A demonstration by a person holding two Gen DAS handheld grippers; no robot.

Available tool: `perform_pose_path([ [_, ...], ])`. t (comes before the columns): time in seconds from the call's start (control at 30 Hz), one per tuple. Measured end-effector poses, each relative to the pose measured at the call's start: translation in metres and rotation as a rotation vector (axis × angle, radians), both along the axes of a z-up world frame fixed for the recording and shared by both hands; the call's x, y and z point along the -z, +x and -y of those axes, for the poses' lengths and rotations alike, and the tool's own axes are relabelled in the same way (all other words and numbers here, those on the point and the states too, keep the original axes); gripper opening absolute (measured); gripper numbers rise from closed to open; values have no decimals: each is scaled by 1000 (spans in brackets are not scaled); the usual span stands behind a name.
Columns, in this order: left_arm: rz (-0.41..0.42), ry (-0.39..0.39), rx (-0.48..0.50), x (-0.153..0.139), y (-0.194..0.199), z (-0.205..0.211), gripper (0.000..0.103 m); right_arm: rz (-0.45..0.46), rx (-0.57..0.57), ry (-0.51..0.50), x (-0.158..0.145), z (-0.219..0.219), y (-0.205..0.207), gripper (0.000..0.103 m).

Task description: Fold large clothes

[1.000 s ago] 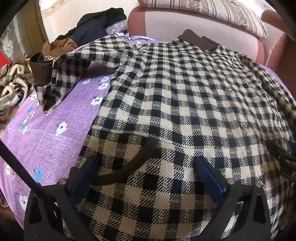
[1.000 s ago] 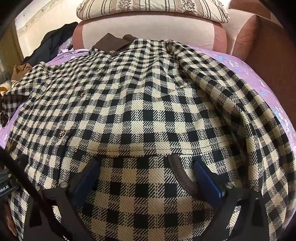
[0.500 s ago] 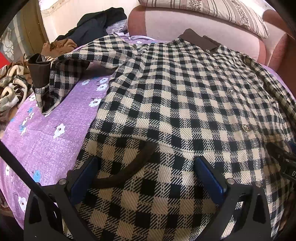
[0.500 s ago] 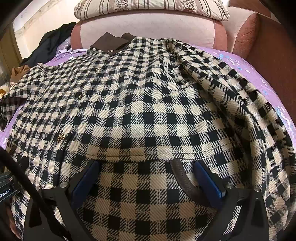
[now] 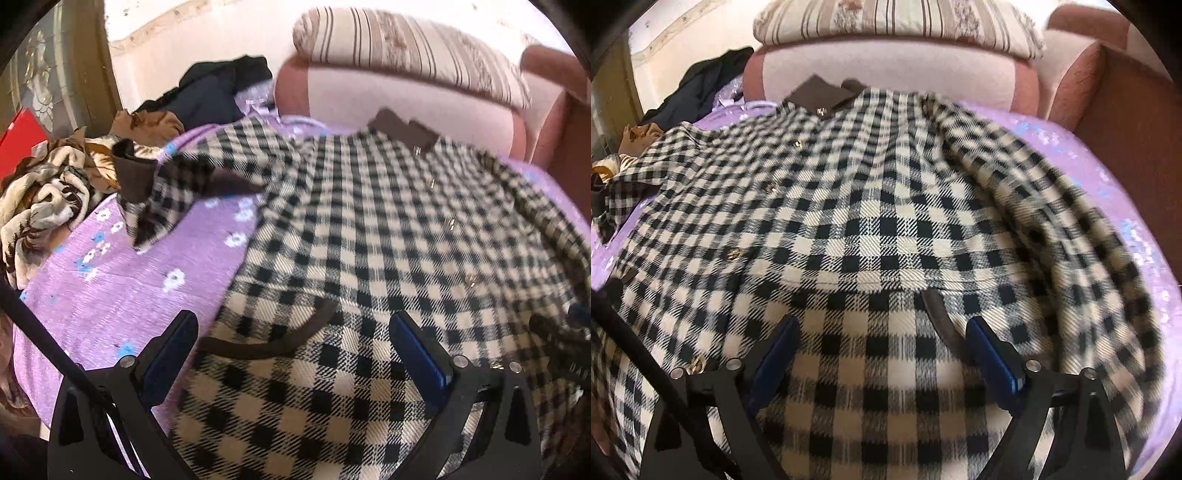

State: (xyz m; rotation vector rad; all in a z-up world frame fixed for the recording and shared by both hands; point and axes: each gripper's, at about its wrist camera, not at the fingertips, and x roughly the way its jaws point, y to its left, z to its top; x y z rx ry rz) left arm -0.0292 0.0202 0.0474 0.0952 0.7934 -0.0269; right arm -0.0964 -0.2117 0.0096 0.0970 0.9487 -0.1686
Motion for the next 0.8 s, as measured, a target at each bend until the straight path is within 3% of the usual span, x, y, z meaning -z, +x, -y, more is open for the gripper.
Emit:
perform_pose_path([
  [0.17,45,-67,-40,-21,0,-25,103,30,-42,-59,-41,-20,5,89],
  [0.27,7,-122,-49,-23,0,-40,103,86,-32,10,-75,-19,10,89],
  [0.37,24,-138,-74,-22,-6,-55,103,84,6,41,-83,-10,2,87],
  [0.47,24,-157,-77,-22,-8,-64,103,64,90,65,-76,24,-21,72],
  [0.67,12,-182,-69,-18,-11,-62,103,39,315,61,-80,130,-85,73],
  [0.8,-2,-170,-41,-12,-9,-46,103,-24,382,104,-61,171,-114,74],
])
